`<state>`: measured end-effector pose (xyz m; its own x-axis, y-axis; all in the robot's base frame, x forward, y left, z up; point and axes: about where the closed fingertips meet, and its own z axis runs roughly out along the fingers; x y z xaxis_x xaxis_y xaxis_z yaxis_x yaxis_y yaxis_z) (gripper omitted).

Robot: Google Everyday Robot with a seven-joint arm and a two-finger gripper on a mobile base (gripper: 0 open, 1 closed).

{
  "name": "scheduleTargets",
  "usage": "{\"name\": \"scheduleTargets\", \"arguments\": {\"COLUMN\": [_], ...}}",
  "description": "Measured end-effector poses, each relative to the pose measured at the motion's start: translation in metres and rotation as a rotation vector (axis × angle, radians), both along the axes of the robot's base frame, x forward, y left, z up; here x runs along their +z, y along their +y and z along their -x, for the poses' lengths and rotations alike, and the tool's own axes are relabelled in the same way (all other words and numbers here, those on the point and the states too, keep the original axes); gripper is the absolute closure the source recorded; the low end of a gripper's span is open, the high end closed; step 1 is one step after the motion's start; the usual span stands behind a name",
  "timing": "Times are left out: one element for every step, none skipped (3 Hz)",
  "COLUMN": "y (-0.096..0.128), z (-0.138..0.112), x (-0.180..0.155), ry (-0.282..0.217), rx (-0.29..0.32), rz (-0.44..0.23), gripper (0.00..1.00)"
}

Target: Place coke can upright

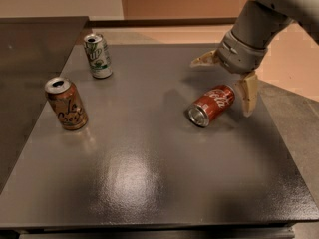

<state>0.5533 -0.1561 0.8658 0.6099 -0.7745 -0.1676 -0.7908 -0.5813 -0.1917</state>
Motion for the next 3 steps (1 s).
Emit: {"name": "scheduleTargets", "arguments": {"y": [-0.0022,-0.0023,-0.0023], "z": [-0.002,-0.0028,-0.0027], "x": [-0.0037,-0.0037,-0.0037], "ry": [0.023,0.034,0.034], "rx": [0.032,0.041,0.042], "rz": [0.039,0.053,0.053], "gripper": [0.0,0.0,0.0]}}
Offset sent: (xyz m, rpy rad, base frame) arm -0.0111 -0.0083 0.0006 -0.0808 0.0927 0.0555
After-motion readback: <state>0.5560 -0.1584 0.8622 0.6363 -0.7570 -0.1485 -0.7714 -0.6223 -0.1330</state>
